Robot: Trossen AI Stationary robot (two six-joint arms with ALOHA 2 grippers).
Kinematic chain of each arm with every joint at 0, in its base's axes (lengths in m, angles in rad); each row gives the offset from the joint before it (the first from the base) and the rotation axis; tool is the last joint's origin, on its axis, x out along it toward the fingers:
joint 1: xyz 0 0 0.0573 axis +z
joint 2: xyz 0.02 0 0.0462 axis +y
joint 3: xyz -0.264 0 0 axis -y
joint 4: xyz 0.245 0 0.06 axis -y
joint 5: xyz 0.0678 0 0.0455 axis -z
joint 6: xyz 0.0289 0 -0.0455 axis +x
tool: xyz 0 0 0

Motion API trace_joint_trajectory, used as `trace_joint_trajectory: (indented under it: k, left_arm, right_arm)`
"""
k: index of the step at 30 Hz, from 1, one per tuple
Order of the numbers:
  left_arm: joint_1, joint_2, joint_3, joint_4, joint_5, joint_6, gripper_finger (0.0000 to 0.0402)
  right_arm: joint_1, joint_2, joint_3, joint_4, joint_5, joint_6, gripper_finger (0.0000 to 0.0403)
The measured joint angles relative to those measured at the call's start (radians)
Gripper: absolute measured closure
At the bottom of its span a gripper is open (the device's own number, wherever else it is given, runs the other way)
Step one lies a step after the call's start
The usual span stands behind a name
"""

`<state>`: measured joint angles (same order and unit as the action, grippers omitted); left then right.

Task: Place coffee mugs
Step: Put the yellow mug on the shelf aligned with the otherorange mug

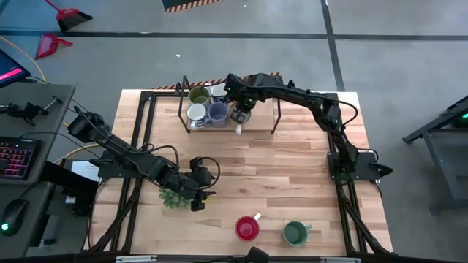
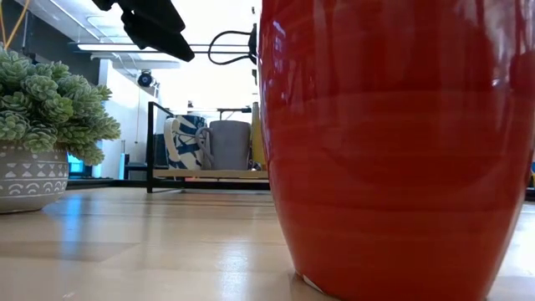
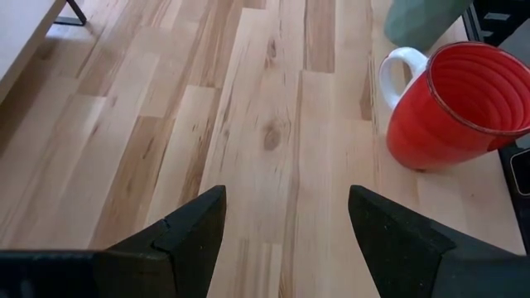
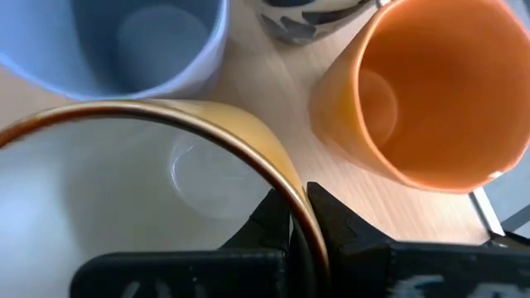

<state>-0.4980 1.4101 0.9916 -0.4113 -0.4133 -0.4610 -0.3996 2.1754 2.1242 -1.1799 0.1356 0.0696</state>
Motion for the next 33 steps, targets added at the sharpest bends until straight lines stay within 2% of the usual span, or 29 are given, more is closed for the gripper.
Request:
trace_joint_trajectory:
  k: [19,33]
  left_arm:
    - [0.0,0.0,0.0,0.024,-0.002,0.0,0.0158]
    - [0.0,0.0,0.0,0.024,-0.002,0.0,0.0158]
  right_arm:
    - [0.001,0.003,-0.044,0.036,0.022,0.0,0.0403]
    - [-0.006,0.003,-0.045,0.037,0.002,-0.022,0.0394]
